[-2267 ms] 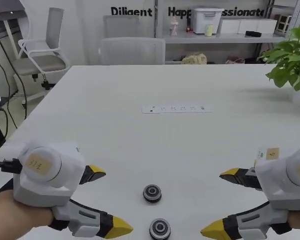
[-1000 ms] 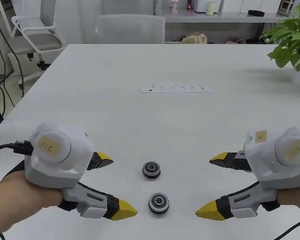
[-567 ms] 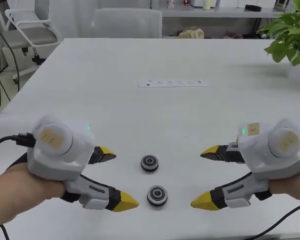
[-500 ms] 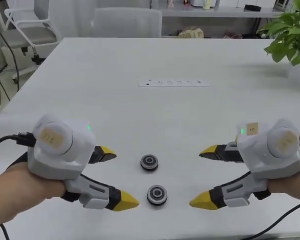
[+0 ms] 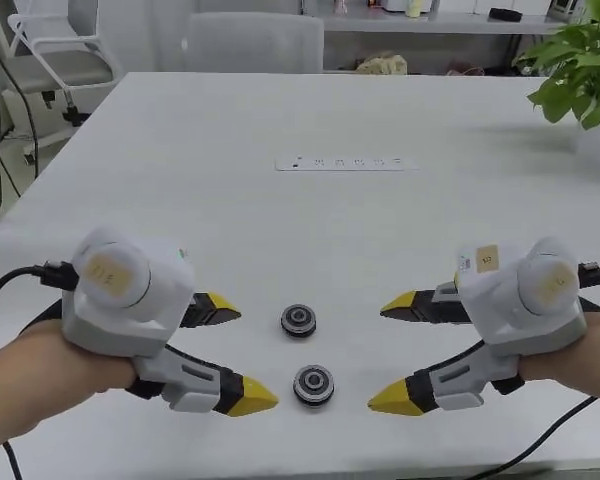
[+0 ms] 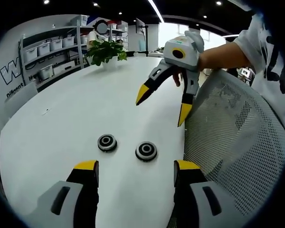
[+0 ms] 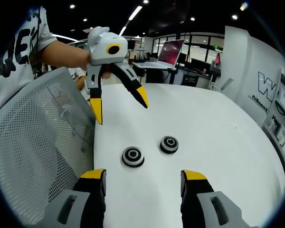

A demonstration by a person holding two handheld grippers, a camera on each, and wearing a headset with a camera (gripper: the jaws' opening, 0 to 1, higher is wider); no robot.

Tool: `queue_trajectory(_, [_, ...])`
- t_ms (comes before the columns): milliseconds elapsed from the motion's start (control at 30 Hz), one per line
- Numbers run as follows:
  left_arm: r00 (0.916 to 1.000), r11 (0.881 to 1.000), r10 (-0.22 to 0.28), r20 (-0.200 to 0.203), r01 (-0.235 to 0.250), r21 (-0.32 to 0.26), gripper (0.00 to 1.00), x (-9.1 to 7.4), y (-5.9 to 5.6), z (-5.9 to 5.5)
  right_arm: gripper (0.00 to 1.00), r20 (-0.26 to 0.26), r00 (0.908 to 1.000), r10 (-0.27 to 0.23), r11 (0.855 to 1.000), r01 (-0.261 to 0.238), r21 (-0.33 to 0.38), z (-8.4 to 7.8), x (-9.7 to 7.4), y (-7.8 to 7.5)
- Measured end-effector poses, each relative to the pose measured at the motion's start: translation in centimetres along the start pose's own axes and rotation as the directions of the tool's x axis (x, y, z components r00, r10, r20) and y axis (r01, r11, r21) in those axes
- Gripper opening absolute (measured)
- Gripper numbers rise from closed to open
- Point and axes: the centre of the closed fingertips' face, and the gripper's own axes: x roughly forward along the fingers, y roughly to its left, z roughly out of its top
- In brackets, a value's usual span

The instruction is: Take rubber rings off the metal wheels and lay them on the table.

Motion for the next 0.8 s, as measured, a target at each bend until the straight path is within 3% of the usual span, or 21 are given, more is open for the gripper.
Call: queue_trajectory(800, [0.9983,0.997,-0.056,-0.012,0.057,0.043,0.45,1.6,-0.3,0.2,0.50,0.011,0.9985,0.054,0.998,-0.054,-0.012,0.0,1.9,-0.2])
